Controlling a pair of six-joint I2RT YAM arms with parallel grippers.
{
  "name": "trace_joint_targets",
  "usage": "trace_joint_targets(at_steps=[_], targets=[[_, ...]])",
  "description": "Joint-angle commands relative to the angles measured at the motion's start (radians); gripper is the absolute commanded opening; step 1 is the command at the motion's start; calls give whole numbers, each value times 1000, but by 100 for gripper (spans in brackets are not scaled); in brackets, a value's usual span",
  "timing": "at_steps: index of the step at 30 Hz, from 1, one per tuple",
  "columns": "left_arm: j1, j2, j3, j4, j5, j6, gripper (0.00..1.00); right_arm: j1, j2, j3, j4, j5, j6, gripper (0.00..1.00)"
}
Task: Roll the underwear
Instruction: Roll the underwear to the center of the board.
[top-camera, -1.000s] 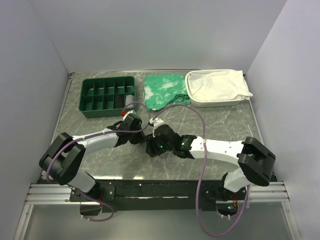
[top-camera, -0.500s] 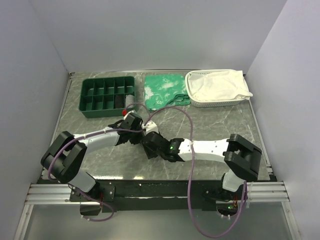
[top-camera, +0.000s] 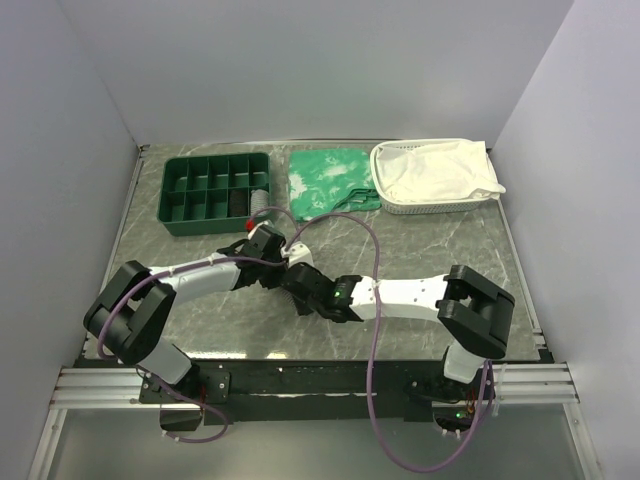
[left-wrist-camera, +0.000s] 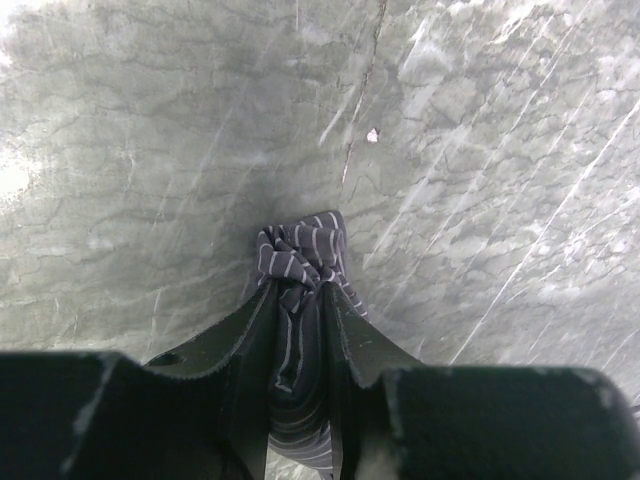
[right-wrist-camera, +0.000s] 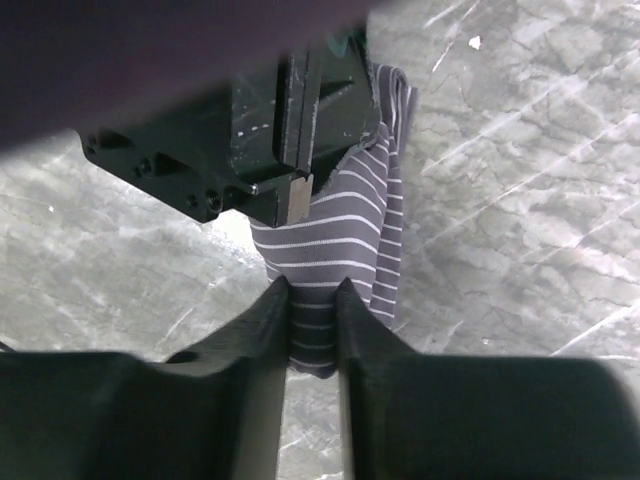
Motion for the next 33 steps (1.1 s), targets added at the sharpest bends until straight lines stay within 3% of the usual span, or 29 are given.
trace_joint_targets(at_steps=[1,7,11,12,18,26,33], targets=[[-2,18,20,-27,8,14,27,-17,-18,-30,36,-45,19,17],[-2,-7,0,-9,-5,4,34,-86,-58,-121,128,-192,69,8],[-1,-65,-29,8,-38,-11,48,-155,-69,-203,231,-363,123,7],[-1,-76,-31,4,-47,-14,58,-171,-71,-216,249,-393,140,7],[6,-179,-57,-12,-144,-37,75,-248,-48,-253,320,-536,175,7],[7,-370,-207,99,-176,-74,79,-329,20,-273,338,-663,278,5],[1,-435,-313,183,-161,-86,78,-395,53,-317,380,-721,407,7]])
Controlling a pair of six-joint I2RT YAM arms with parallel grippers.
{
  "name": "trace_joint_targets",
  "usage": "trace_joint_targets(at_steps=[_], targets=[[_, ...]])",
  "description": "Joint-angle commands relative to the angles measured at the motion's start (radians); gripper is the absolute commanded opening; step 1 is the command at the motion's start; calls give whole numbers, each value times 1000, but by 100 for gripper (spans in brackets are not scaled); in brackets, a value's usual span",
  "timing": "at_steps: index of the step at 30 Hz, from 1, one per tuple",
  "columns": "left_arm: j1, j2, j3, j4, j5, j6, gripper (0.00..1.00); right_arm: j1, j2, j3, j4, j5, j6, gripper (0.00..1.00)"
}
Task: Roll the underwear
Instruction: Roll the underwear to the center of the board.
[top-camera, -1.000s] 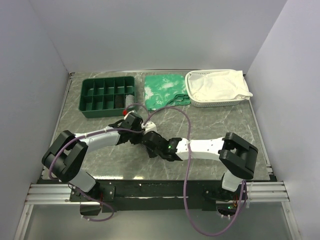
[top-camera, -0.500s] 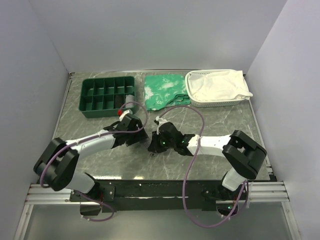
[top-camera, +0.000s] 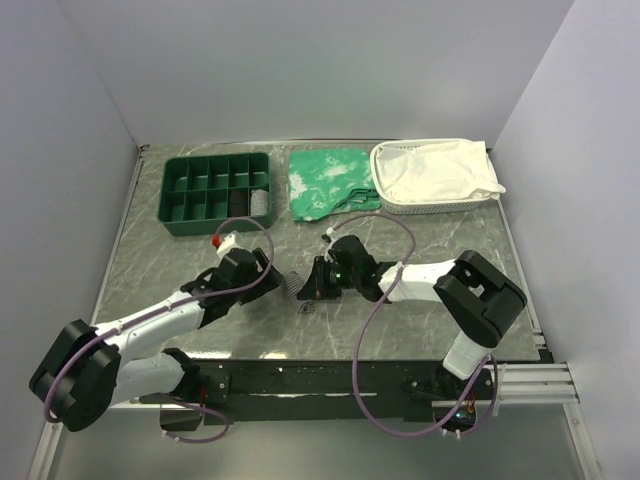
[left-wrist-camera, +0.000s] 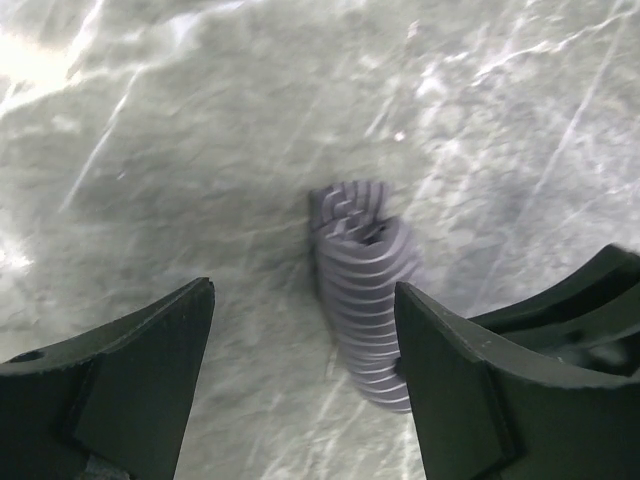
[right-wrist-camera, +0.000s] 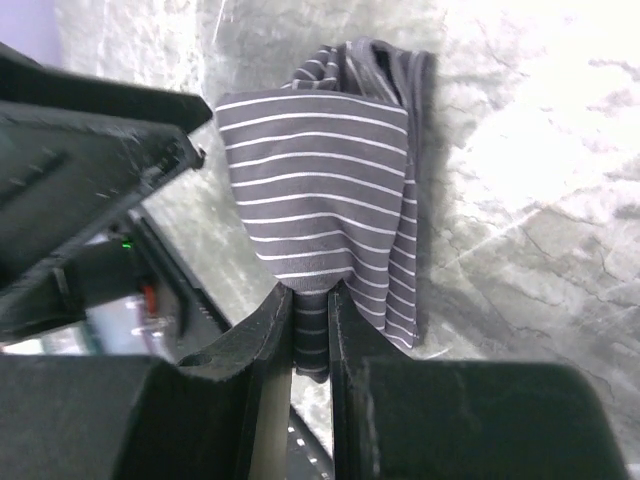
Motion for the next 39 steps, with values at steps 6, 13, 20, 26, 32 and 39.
trace_joint_targets(at_steps=[6,13,20,26,32,39], targets=[[-17,-26,-45,164,-7,-16,78,-45,72,-88,-9,-40,141,8],[-52,22,-44,235,-16,-28,78,-56,76,-105,-15,-37,181,8],[-91,95,-56,306,-30,-44,77,-63,96,-113,-18,-35,215,8],[-120,157,-74,385,-38,-71,75,-74,106,-123,-9,-44,224,8],[-131,223,-91,448,-70,-108,70,-83,116,-131,7,-66,223,8],[-131,267,-84,493,-97,-130,53,-85,119,-129,2,-70,215,8]])
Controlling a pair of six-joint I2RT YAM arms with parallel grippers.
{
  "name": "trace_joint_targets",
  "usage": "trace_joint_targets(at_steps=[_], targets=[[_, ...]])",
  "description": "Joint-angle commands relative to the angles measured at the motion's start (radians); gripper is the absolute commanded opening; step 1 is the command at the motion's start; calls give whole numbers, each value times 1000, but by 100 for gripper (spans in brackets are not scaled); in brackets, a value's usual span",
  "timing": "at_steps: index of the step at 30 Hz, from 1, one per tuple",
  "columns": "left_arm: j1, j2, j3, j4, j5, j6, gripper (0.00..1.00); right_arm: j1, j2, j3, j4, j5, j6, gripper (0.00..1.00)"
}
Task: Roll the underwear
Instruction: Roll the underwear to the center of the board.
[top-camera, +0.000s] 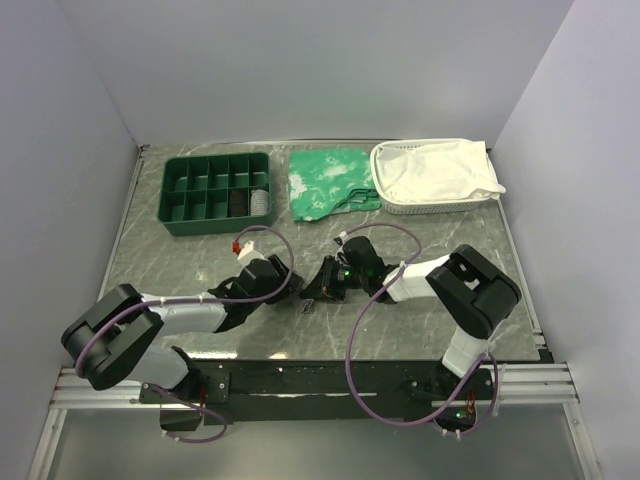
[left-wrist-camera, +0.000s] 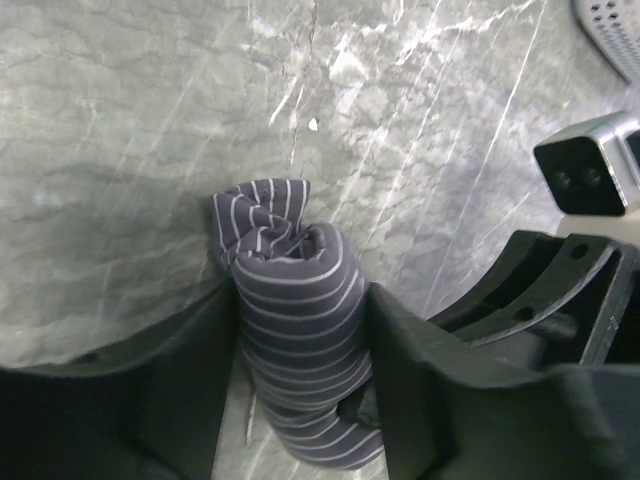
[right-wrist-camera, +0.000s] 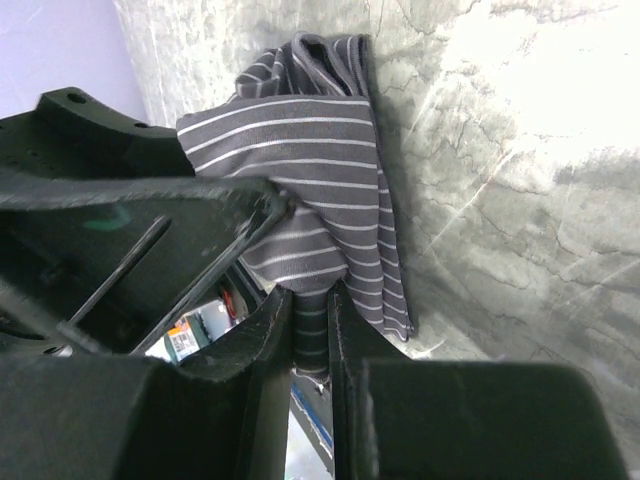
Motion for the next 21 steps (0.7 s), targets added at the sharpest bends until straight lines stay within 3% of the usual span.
trace_joint_targets(at_steps=[1,4,7,13,21], targets=[[0,49,13,31,-55,-15,42,-4,57,-46,-172,71,-41,8],[0,83,31,29,-38,-11,33,-4,48,-37,-191,83,-78,10],[0,102,56,1,-31,0,26,8,0,1,-299,147,-174,22],[-11,132,148,-137,-11,61,20,84,-159,86,-540,429,-349,49],[-26,214,306,-374,11,113,20,267,-293,184,-683,784,-441,57]])
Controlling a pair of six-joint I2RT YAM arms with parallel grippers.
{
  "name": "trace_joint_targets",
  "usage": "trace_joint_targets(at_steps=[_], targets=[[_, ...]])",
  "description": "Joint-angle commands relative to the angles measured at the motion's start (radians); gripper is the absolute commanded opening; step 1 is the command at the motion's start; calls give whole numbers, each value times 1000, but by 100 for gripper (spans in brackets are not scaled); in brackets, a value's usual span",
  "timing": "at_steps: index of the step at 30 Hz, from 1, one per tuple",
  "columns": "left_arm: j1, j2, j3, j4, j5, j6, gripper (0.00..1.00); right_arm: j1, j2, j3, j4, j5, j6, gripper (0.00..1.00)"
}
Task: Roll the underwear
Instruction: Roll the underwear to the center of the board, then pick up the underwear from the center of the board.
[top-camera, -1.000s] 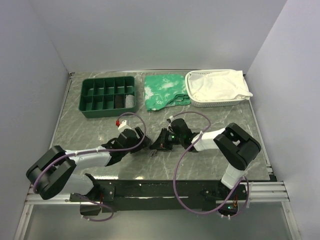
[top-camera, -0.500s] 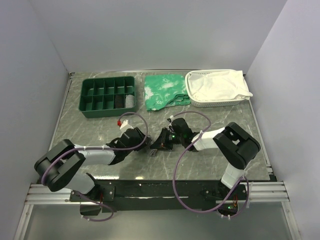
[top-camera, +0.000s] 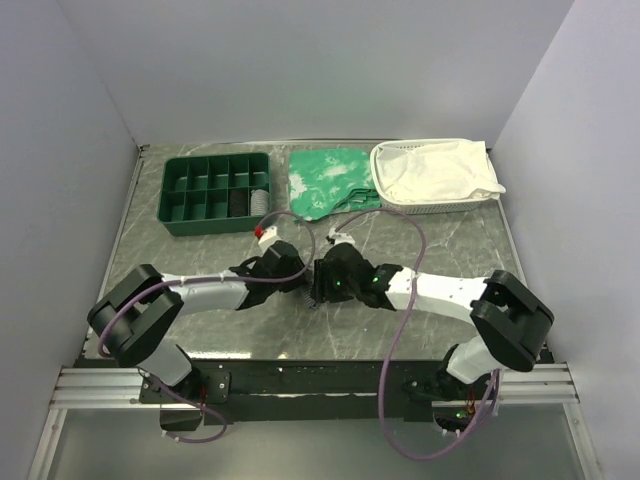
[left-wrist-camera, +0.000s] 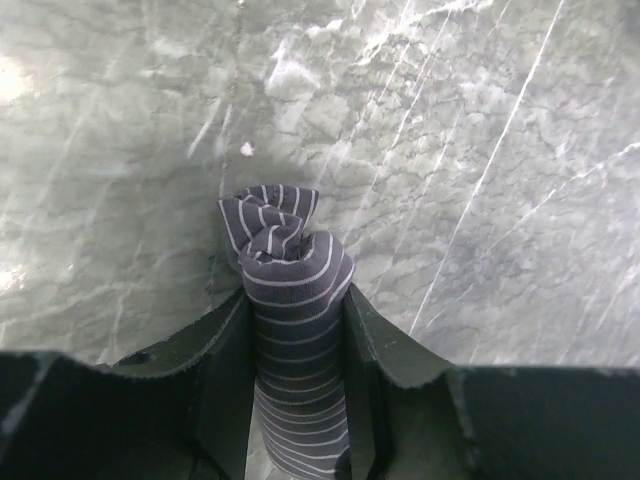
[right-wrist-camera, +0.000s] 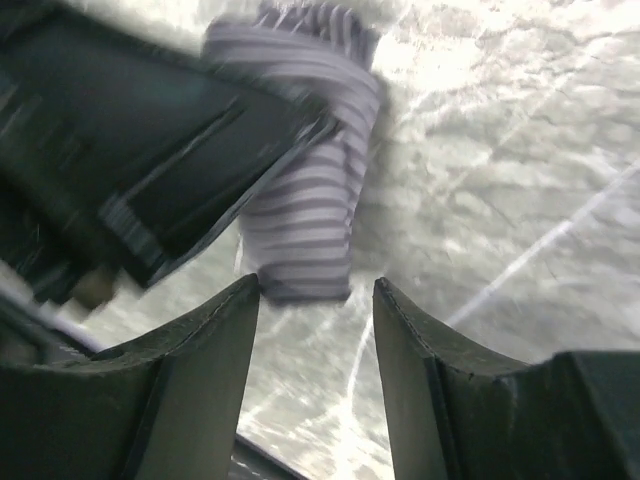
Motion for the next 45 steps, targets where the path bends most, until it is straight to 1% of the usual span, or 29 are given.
trace_joint_targets(at_steps=[1,3,11,13,18,20,24,30,35,45], targets=[[-4,62,64,-202,13,55,19,100,-55,53,-151,246,-96,57],[-4,80,85,-223,19,49,19,131,-56,63,-150,307,-98,58],[-4,139,145,-278,71,54,19,221,-62,38,-81,431,-124,59],[-4,145,150,-282,79,57,19,224,-81,23,-45,451,-119,61],[-2,148,150,-279,102,57,18,223,-112,-31,45,447,-150,63],[-2,148,144,-278,106,52,19,221,-112,-40,90,419,-164,63],[-2,149,144,-273,116,51,19,223,-67,-33,140,384,-205,63],[7,146,147,-267,126,54,19,218,13,-29,179,372,-199,63],[19,148,139,-255,146,55,19,207,74,-36,196,370,-188,63],[53,142,114,-220,204,58,19,204,172,-3,108,404,-191,63]])
